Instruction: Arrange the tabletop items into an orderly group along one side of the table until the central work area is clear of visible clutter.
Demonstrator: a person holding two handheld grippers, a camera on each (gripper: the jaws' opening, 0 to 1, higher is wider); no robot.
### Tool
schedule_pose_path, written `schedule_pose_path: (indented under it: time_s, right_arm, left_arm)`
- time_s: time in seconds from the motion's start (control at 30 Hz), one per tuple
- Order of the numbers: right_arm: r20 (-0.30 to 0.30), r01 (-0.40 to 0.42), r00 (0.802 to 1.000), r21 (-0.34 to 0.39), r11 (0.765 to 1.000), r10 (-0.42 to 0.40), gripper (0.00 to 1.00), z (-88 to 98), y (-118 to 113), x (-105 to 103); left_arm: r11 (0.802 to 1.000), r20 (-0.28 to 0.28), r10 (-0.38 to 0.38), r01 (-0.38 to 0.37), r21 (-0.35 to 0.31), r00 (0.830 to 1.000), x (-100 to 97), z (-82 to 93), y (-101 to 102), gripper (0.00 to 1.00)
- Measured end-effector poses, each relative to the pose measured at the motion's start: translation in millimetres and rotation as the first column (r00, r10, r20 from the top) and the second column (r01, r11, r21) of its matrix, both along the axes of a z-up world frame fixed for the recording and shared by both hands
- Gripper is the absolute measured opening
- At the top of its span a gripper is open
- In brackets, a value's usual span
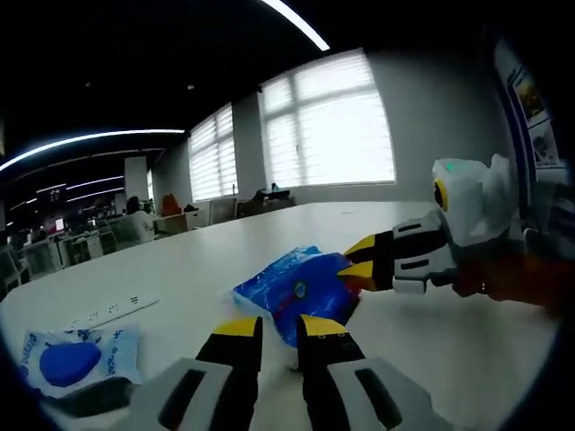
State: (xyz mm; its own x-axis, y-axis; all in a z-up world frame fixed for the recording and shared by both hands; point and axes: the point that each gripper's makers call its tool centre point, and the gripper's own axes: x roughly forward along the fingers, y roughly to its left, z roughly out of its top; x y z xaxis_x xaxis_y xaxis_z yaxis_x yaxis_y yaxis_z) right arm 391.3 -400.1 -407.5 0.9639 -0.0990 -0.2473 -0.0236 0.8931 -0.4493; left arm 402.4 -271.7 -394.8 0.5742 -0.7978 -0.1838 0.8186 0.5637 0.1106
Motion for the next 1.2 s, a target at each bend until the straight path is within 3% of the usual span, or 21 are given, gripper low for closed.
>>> schedule_pose_path:
  time_s: [0.37,0.67,1.0,1.2]
  right_arm:
    - [-0.001,-0.007,1.000,0.007,1.000,0.007,0.17,3.5,8,-5]
    - [0.026,-0.027,0.999,0.013,1.000,0.027,0.19,19.7,19,-12]
    - [0.059,-0.047,0.997,0.007,0.999,0.047,0.19,28.0,33,-15]
    - [0.076,-0.075,0.994,0.027,0.997,0.072,0.19,35.3,47,-15]
  left_arm:
    - [1.000,0.036,0.002,-0.002,0.004,0.999,-4.0,8.6,6,0.18]
    - [1.000,0.074,0.008,-0.008,0.001,0.997,-5.8,16.9,17,0.20]
    - [1.000,0.118,0.017,-0.016,-0.009,0.993,-16.6,31.2,38,0.22]
    - [0.999,0.132,0.040,-0.039,-0.010,0.990,-12.7,33.2,56,0.22]
